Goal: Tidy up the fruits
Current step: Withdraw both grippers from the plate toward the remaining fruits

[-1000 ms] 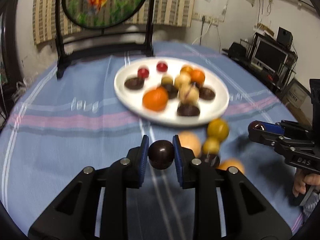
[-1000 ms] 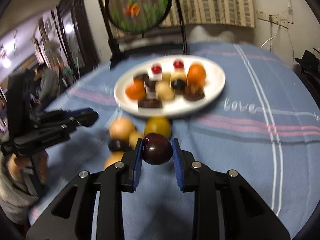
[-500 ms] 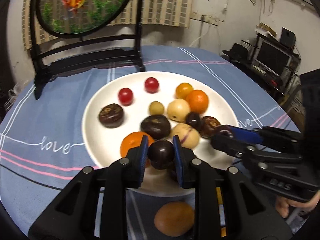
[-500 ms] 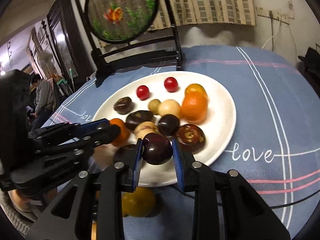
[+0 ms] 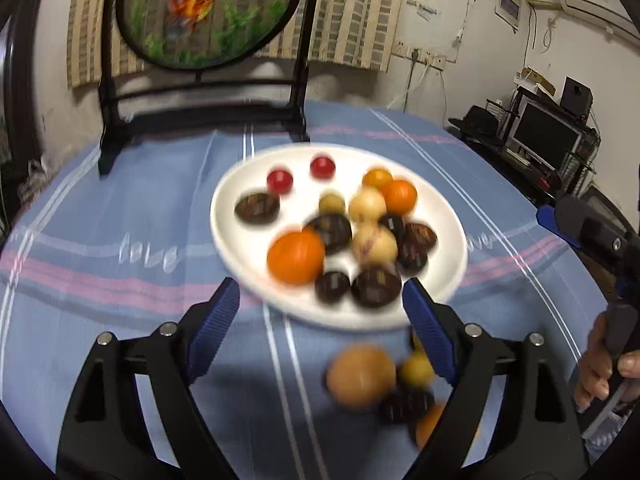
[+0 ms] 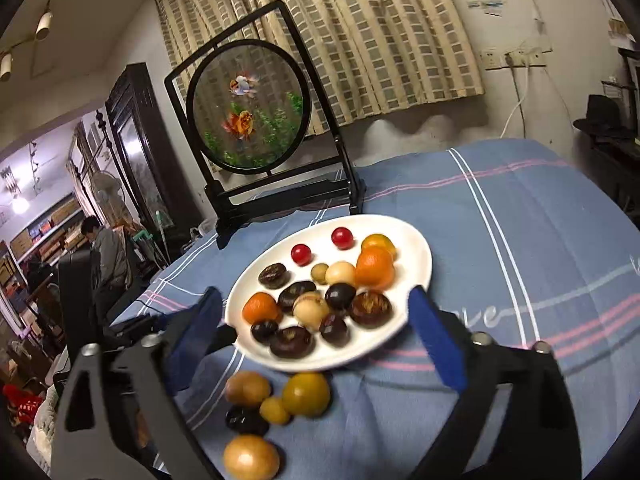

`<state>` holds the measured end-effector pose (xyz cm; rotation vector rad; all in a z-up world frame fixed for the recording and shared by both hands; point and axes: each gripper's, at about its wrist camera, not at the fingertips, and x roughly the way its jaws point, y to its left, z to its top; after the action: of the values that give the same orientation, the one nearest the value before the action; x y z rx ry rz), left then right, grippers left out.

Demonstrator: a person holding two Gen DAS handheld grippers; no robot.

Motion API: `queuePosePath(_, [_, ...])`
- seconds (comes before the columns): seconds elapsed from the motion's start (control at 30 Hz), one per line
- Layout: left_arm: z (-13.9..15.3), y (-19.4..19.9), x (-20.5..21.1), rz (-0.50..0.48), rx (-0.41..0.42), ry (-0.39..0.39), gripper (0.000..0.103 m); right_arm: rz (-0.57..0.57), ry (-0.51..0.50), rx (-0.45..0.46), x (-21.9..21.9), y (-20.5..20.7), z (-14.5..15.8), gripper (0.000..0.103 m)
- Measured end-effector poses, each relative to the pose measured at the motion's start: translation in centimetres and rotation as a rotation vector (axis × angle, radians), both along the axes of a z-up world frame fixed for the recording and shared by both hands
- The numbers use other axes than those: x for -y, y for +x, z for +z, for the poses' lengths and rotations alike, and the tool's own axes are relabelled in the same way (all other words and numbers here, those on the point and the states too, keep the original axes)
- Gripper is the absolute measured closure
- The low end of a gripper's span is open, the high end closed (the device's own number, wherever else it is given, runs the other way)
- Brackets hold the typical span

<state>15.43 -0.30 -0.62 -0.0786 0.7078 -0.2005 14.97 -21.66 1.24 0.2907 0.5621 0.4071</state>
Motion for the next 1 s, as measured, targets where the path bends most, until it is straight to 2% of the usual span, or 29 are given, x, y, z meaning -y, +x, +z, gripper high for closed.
queuePosePath(0.17, [-1.1,-4.5,0.2,-0.007,-0.003,0.042,0.012,-0.006,-0.02,-0.055,0.3,-2.1,-0.7,0.008])
queuePosePath(0.23, [-1.6,-5.3,0.7,-0.032,-0.013,0.042,0.012,-0.034,-0.01,-0.055,1.0,-3.2,-0.6,0.003])
queuePosePath(0.4, [-2.0,-5.5,1.9,-0.079,-0.025,0.042,0.012,-0.078,0.028,-0.08,2.4,-3.4,-1.0,0.002])
queuePosePath(0.63, [-3.0,-3.8,2.8,-0.082,-0.075,0.037,0.01,-0.073,0.037,-0.115,2.4,-3.1,-1.3,0.002])
queuePosePath(0.73, [-3.4,-3.6,3.1,-0.082,-0.085,0.07,0.009,-0.074,0.04,-0.109,2.4,-3.2,-1.3,0.002])
queuePosePath(0.8, [-3.5,-3.5,2.8,-0.062,-0.097,0.086,0.008,-0.071,0.039,-0.113,2.3,-3.2,-1.3,0.002])
queuePosePath(0.9, [-3.6,-3.9,1.7,-0.031,-0.12,0.088,0.002,-0.073,0.036,-0.123,2.4,-3.2,-1.5,0.002])
queuePosePath(1.0, [-3.7,-4.9,-0.2,0.014,-0.136,0.101,0.002,-0.08,0.035,-0.139,2.6,-3.1,-1.7,0.002])
